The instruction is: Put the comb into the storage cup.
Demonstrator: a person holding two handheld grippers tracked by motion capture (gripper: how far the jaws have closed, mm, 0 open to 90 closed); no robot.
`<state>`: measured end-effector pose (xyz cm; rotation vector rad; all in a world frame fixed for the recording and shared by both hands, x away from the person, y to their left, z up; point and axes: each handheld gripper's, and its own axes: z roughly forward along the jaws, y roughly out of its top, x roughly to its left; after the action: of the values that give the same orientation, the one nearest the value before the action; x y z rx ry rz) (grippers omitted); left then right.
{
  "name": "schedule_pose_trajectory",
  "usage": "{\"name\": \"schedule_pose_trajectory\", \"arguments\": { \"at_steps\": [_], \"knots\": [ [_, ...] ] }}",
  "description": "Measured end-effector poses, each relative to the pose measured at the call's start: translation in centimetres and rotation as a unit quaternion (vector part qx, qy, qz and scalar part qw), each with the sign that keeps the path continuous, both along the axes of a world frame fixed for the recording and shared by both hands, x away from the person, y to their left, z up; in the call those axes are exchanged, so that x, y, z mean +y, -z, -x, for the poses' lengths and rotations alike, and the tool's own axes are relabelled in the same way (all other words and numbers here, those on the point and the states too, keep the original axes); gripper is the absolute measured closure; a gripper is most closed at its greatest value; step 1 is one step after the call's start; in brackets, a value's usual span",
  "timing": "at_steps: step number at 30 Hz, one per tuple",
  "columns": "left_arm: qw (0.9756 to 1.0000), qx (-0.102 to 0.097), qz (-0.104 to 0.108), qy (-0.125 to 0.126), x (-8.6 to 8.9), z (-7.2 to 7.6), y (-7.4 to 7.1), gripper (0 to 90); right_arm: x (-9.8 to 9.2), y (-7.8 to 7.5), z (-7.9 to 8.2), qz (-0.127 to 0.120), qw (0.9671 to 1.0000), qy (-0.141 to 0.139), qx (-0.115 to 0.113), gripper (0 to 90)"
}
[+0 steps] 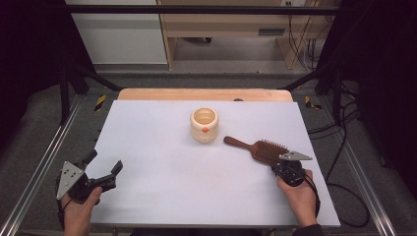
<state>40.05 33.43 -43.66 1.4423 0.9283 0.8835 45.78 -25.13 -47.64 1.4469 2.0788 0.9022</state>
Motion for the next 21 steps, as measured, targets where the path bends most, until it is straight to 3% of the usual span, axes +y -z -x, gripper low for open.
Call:
{"name": "schedule_pose_trajectory", "arguments": {
  "at_steps": [21],
  "knots": [
    [1.0000,-0.001,-0.007,-0.001,0.0,0.1,0.0,4.2,-2.0,-0.3,-3.1,-0.003,0.9995,0.028,0.014,90.0]
  ]
}}
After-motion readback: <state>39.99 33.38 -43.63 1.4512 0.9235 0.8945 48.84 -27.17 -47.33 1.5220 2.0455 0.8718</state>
